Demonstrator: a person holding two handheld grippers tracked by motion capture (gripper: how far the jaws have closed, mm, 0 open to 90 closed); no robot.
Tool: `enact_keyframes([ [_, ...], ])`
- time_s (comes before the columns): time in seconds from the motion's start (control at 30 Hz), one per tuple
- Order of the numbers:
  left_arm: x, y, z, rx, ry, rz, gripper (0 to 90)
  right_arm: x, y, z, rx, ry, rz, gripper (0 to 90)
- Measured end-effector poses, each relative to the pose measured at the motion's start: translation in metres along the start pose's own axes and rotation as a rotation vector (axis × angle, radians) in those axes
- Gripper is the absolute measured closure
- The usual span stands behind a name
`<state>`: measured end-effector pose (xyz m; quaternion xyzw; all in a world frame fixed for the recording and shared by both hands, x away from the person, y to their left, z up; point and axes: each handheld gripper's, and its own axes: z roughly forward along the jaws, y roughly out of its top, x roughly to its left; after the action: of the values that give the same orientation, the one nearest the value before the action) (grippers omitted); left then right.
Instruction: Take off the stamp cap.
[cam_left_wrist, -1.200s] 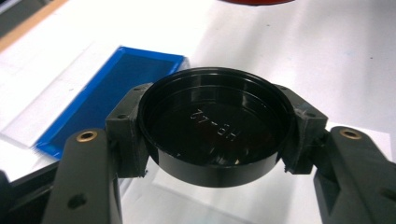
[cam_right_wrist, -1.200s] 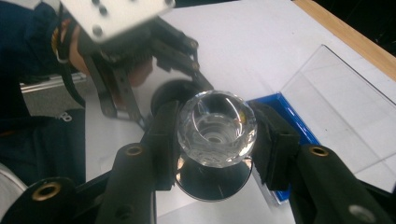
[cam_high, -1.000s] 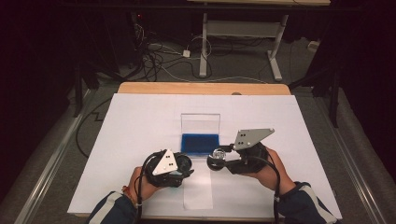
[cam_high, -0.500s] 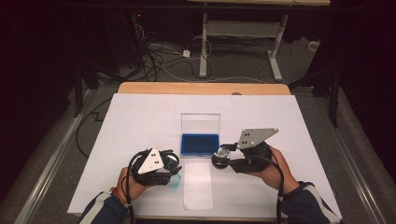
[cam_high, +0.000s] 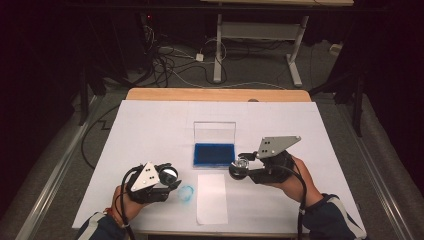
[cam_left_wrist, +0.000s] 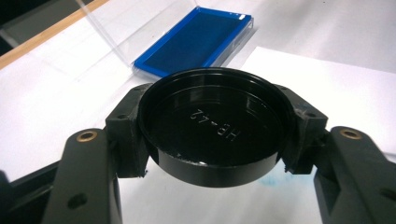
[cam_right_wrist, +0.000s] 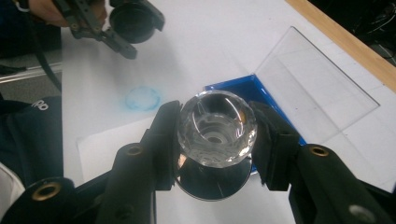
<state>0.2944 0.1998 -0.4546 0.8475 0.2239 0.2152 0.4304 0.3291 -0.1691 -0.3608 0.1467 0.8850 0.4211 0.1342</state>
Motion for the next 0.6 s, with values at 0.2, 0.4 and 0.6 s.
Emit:
enact_keyframes([
  [0.2,0.003,-0.014,-0.01,-0.001,0.012,-0.029,36.3,-0.006,-0.003,-0.003,-0.001,-0.01,0.013,56.5],
  [0.4,0.0,-0.018,-0.017,0.003,0.023,-0.03,36.3,-0.007,-0.002,-0.006,-0.005,-0.021,0.013,56.5],
  [0.6,-0.001,-0.021,-0.019,0.006,0.031,-0.035,36.2,-0.012,0.0,-0.002,-0.005,-0.022,0.012,56.5],
])
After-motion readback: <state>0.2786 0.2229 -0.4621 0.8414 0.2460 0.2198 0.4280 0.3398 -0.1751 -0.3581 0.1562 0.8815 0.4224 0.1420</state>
